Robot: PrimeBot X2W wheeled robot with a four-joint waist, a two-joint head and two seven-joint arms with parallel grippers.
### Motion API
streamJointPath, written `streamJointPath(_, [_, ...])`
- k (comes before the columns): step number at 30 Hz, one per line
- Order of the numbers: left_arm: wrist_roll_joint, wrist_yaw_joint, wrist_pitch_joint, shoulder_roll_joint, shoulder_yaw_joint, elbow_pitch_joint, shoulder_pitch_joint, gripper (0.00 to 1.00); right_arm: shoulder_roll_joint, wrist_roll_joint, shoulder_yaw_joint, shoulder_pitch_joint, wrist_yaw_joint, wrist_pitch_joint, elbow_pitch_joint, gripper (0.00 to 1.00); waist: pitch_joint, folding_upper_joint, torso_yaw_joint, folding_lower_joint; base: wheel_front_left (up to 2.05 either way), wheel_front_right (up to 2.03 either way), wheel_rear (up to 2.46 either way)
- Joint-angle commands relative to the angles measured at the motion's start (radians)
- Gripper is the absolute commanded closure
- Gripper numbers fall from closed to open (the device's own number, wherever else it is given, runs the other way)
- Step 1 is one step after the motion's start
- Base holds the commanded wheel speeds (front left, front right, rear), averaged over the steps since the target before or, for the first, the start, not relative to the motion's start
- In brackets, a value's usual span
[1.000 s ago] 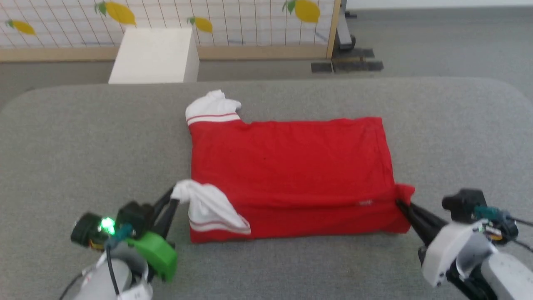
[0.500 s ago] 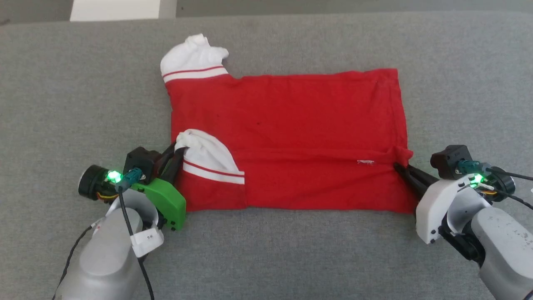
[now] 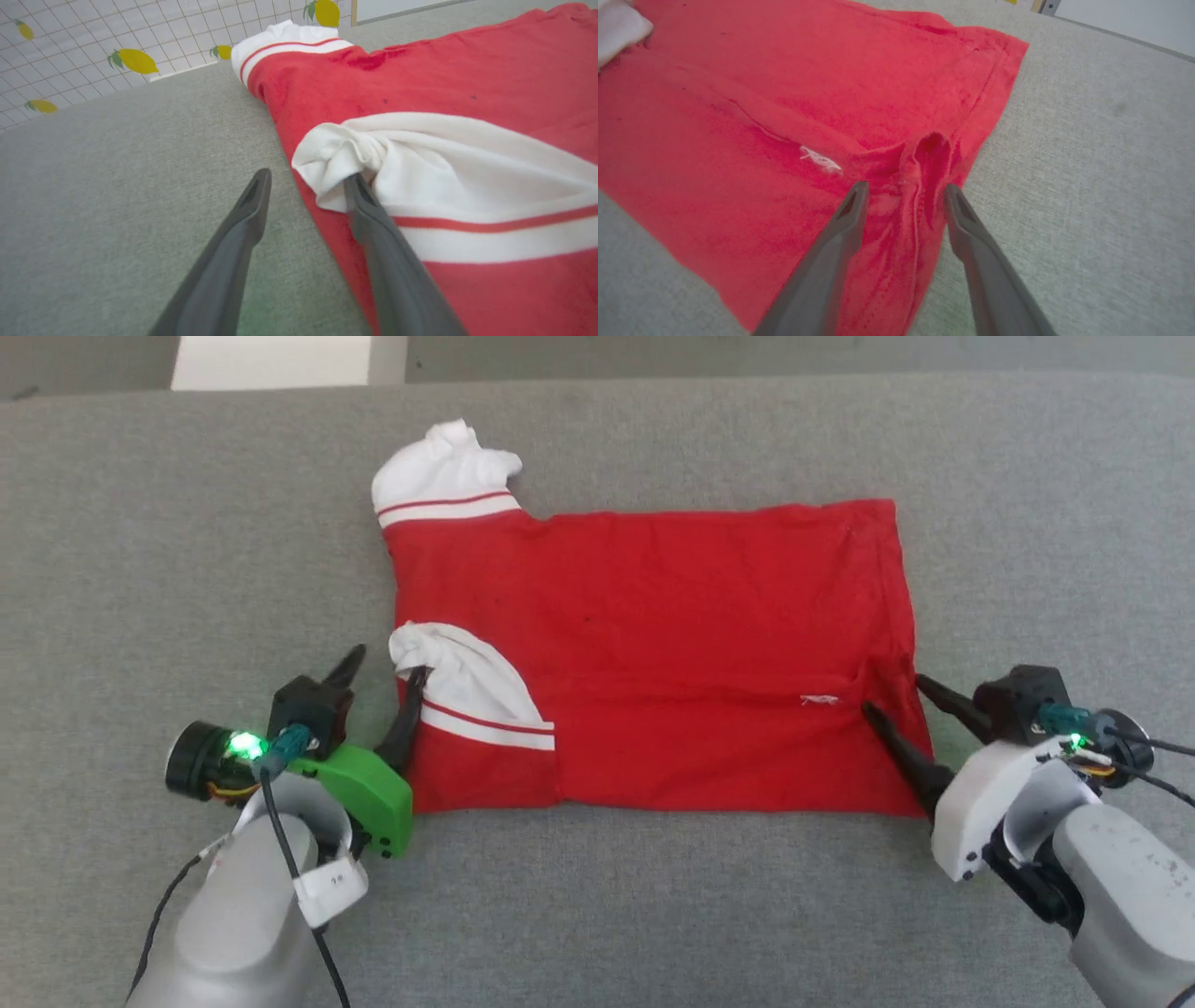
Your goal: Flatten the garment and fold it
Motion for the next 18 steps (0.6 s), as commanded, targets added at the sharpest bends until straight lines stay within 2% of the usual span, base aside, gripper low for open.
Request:
streamJointPath(1, [0.015,0.018,-0.001,-0.001,0.015,-0.033,0.030,0.00,0.009,-0.005,-0.017,0.028,-0.002,-0.017,-0.003,0.00,-0.056,0.0000,0.019,-0.0001,0.00,0.00,0.00])
streamJointPath(7, [0.061,0.043,-0.001,0.019,0.053,-0.173,0.088,0.00,0.015,-0.028,-0.074,0.107,-0.002,-0.018,-0.046,0.00,-0.107,0.0000,0.033,-0.0001,0.00,0.00,0.00])
streamJointPath(11, [0.020,0.021,0.025,0.018,0.065,-0.229,0.091,0.00,0.022,-0.052,-0.110,0.141,-0.002,0.001,-0.084,0.00,-0.123,0.0000,0.037,-0.0001,0.00,0.00,0.00])
streamJointPath(18, [-0.141,-0.014,0.362,0.009,0.072,-0.302,0.088,0.00,0.050,-0.095,-0.161,0.174,-0.002,0.032,-0.145,0.00,-0.129,0.0000,0.029,-0.0001,0.00,0.00,0.00])
